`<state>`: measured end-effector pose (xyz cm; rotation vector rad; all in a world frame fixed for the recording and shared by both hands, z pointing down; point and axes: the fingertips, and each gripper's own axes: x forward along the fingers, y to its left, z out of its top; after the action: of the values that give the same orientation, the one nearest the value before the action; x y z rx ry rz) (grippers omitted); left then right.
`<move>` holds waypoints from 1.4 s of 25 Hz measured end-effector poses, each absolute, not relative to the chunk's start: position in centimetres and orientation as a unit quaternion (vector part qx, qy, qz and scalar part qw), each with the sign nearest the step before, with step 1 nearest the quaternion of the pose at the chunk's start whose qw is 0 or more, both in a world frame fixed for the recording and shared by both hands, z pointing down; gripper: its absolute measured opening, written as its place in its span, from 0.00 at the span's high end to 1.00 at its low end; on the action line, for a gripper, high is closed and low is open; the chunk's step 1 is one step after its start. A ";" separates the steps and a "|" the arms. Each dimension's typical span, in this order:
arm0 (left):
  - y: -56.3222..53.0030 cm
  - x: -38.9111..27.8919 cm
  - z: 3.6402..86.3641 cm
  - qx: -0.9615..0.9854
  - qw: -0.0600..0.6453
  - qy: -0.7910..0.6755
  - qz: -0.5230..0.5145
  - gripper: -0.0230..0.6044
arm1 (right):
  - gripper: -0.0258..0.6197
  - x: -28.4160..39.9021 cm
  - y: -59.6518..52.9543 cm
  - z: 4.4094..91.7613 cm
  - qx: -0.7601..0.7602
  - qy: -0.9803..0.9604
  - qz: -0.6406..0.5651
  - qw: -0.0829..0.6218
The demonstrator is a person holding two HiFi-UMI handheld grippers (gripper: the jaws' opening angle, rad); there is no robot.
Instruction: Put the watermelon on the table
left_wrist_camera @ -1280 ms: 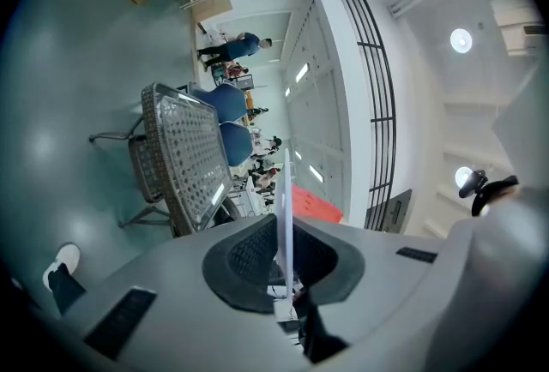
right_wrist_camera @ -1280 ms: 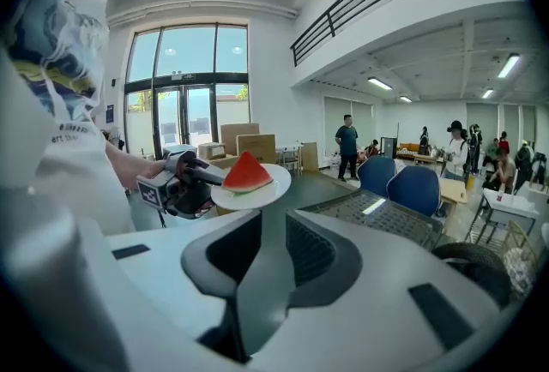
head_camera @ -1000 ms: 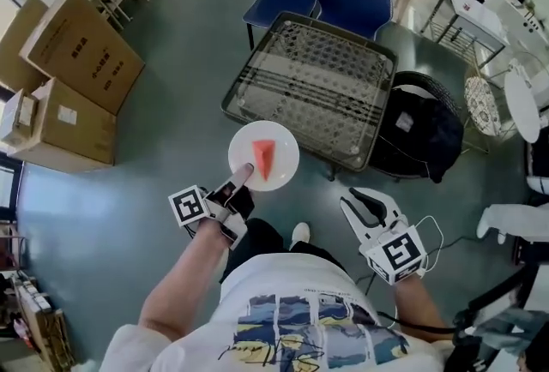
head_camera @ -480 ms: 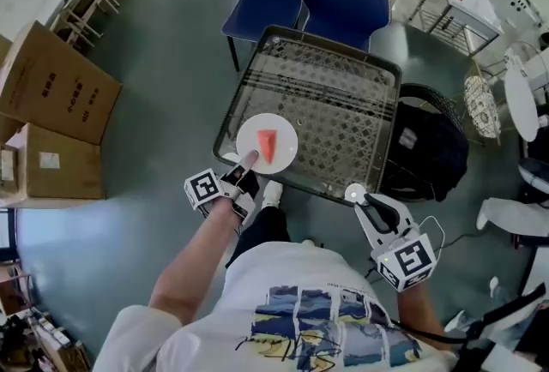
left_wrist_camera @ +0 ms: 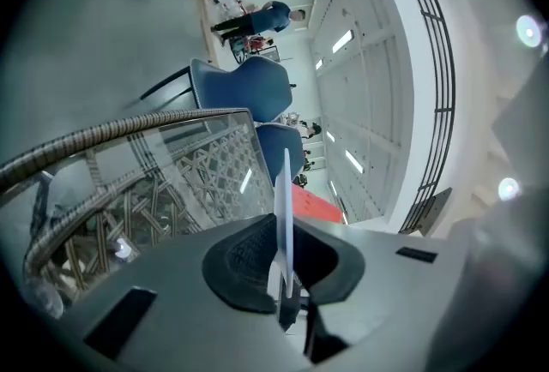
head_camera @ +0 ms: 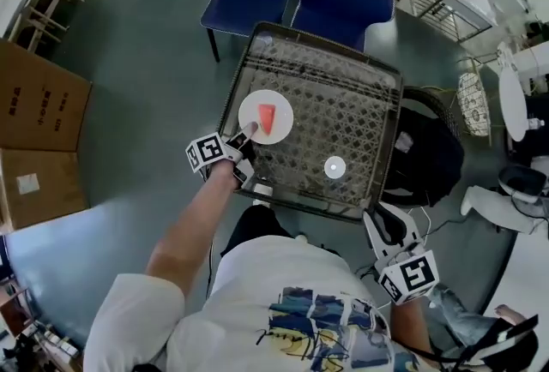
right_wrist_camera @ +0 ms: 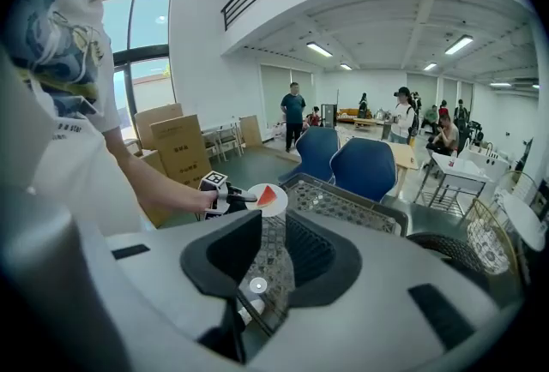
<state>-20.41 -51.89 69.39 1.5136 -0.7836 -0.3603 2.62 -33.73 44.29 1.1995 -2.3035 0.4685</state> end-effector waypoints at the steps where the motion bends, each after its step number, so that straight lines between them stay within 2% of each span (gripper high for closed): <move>1: -52.9 -20.4 70.2 0.663 0.647 -0.344 -0.151 0.92 | 0.85 2.6 -34.1 44.2 0.446 -0.841 0.175 0.251; 11: -58.9 -20.0 77.2 0.642 0.669 -0.362 -0.100 0.92 | 0.85 2.8 -36.0 45.0 0.481 -0.805 0.210 0.277; 20: -60.4 -19.7 79.7 0.637 0.669 -0.377 -0.060 0.92 | 0.85 3.5 -37.2 45.8 0.489 -0.794 0.228 0.279; 27: -61.2 -19.7 80.4 0.658 0.631 -0.409 0.032 0.91 | 0.85 2.9 -38.5 45.9 0.479 -0.803 0.224 0.273; 35: -62.0 -19.6 80.2 0.692 0.540 -0.448 0.174 0.81 | 0.85 3.5 -38.2 46.0 0.487 -0.800 0.231 0.264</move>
<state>-19.56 -61.98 80.19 1.6443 -1.0642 0.4128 3.47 -38.23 45.95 1.3180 -2.1621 0.6241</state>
